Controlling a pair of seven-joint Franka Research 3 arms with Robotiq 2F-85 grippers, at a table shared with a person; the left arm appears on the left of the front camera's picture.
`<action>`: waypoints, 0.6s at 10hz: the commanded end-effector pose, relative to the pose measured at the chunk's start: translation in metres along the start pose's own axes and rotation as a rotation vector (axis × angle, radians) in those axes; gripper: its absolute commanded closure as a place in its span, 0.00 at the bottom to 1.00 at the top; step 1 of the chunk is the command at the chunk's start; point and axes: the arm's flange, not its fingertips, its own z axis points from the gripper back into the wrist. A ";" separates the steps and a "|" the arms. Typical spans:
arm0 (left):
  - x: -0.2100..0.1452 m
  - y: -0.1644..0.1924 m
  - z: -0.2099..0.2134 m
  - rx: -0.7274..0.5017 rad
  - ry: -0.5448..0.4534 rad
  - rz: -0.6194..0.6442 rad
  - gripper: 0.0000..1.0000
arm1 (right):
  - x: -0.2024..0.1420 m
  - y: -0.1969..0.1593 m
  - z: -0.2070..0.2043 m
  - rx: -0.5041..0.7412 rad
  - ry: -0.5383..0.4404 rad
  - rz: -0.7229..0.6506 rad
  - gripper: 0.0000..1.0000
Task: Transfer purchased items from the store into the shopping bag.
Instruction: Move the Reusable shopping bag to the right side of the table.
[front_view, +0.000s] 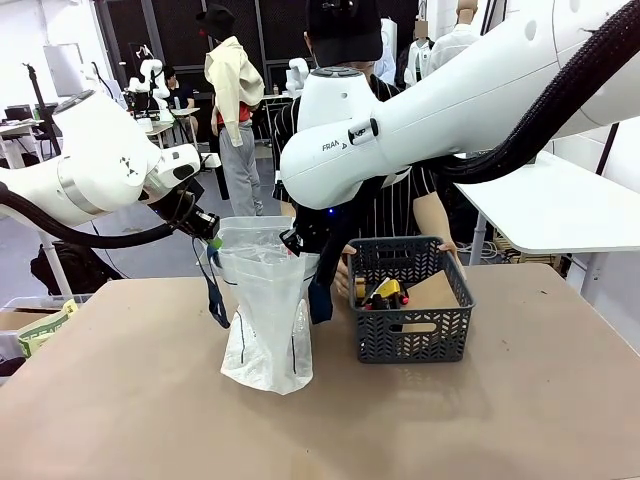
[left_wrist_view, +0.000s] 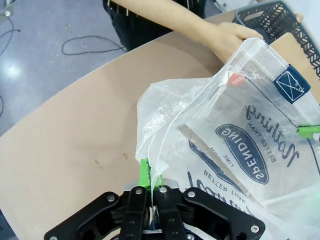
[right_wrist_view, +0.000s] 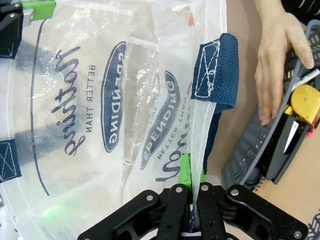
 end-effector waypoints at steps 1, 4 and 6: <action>0.000 0.001 0.000 0.001 0.000 0.001 1.00 | -0.002 0.000 -0.001 -0.001 0.000 0.000 1.00; 0.000 0.001 0.000 0.001 0.000 0.001 1.00 | -0.002 0.000 -0.001 -0.001 0.000 0.000 1.00; 0.000 0.001 0.000 0.001 0.000 0.001 1.00 | -0.002 0.000 -0.001 -0.001 0.000 0.000 1.00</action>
